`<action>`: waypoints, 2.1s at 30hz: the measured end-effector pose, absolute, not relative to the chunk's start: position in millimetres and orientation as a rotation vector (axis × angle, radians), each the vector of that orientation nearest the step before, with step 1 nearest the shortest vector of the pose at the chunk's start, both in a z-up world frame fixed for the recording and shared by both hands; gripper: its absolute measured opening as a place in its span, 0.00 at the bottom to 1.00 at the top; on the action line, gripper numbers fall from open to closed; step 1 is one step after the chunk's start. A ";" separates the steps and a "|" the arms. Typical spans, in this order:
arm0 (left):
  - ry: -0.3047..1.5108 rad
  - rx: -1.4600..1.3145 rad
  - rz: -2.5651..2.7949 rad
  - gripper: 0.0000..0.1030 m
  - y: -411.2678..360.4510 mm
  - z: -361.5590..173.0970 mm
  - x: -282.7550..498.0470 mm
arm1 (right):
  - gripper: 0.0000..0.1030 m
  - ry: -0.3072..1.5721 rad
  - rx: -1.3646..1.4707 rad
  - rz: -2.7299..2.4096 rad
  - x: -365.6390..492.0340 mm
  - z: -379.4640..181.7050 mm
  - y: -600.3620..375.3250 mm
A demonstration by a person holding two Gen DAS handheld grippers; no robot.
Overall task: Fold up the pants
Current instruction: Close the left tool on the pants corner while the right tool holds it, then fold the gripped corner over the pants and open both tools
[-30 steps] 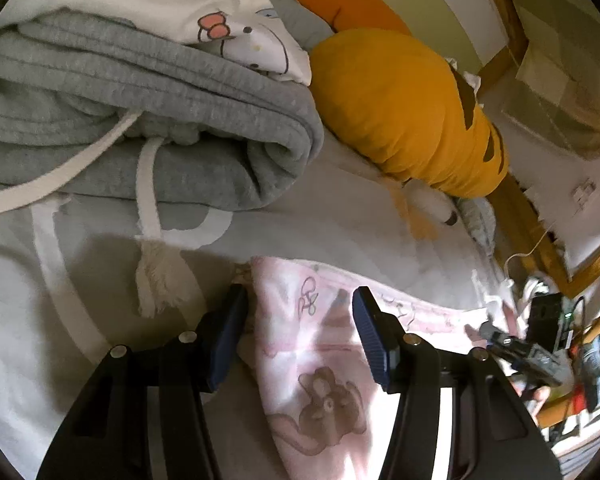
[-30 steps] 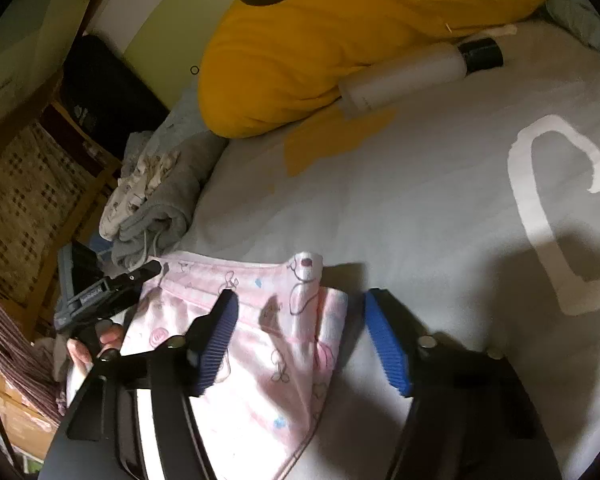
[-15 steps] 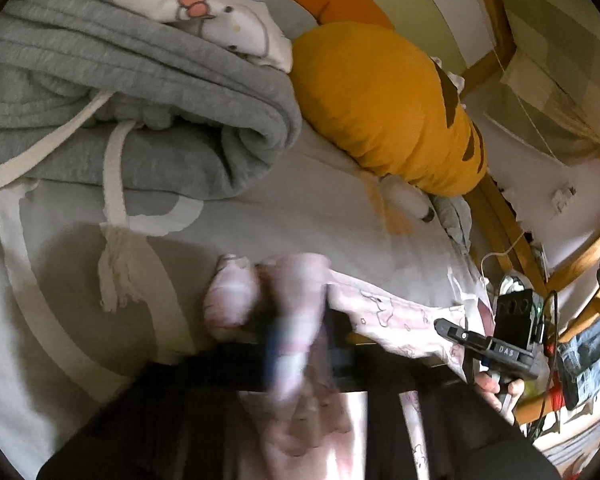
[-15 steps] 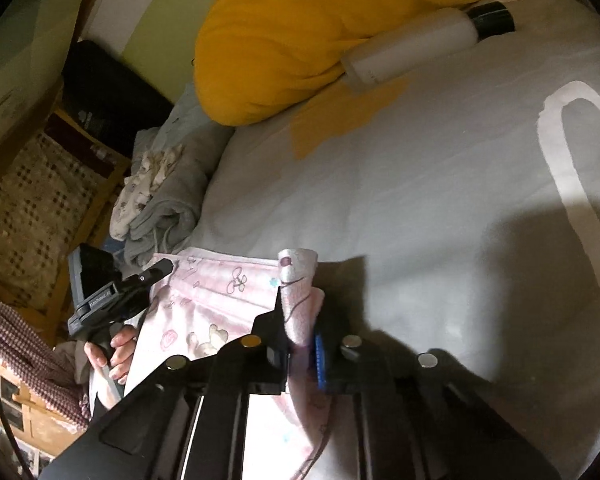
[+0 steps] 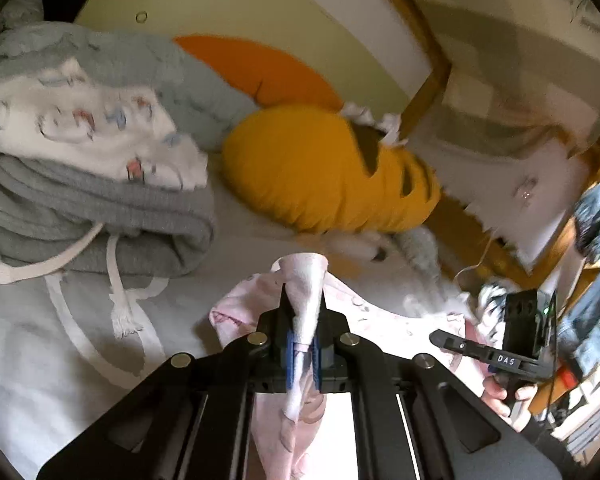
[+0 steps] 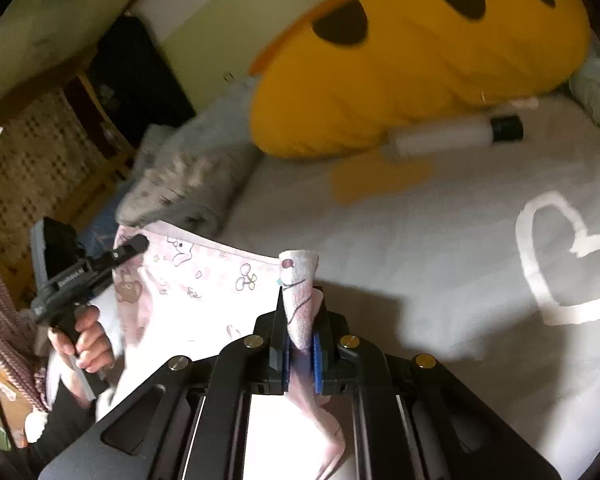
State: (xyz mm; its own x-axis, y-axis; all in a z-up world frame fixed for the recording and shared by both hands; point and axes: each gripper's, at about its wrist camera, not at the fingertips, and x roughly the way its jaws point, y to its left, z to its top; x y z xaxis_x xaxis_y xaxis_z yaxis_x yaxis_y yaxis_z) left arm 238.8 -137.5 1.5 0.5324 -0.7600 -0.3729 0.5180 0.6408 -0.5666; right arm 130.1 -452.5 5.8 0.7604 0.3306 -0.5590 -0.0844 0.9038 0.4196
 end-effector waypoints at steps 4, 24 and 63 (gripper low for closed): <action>0.611 -0.429 -0.801 0.05 -130.3 25.5 220.9 | 0.08 0.604 0.373 0.265 94.8 41.8 -442.0; 0.674 -0.242 -0.789 0.05 -104.9 60.5 91.4 | 0.08 0.594 0.403 0.204 -23.3 49.4 -404.3; 0.856 -0.040 -0.624 0.29 -123.8 -42.7 95.9 | 0.30 1.015 0.429 -0.024 11.9 -44.5 -408.4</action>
